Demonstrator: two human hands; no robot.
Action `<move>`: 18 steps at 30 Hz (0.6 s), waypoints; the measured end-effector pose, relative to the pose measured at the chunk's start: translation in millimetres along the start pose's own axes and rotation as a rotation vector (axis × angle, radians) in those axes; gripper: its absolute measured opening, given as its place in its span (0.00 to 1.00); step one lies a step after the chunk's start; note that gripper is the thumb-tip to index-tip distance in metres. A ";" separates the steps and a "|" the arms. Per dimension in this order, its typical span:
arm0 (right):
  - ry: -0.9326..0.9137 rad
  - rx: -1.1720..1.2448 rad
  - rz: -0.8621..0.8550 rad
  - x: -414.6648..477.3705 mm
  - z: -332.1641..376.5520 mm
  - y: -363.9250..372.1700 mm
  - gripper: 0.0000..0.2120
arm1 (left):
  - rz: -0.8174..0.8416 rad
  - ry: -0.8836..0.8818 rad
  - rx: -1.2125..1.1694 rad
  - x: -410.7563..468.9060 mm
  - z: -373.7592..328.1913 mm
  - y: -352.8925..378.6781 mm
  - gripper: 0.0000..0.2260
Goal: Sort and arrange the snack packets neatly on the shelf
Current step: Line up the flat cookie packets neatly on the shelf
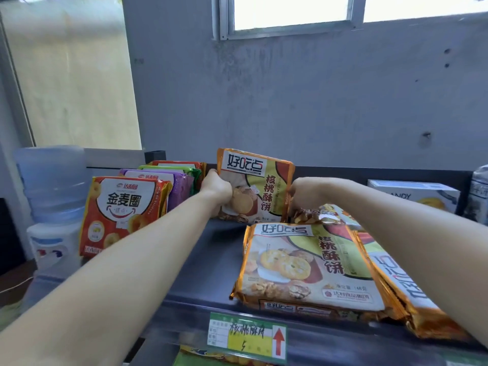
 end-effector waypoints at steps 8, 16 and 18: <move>0.087 0.184 -0.053 14.4 -16.1 -4.9 0.11 | 0.082 -0.122 -0.211 24.4 22.0 37.8 0.17; 0.093 0.288 -0.106 15.3 -12.1 -10.1 0.11 | 0.019 -0.172 -0.186 35.1 26.7 38.6 0.18; 0.090 0.287 -0.101 14.1 -10.5 -9.8 0.10 | -0.011 -0.182 -0.136 36.5 27.3 35.8 0.18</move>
Point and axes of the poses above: each hand's wrist, its own x-axis towards the middle knuckle, its own y-axis out of the palm, z = x × y, the point moved 8 cm from there along x, towards the middle knuckle, and after that the axes turned 4 degrees about -z, right-handed, at the moved point
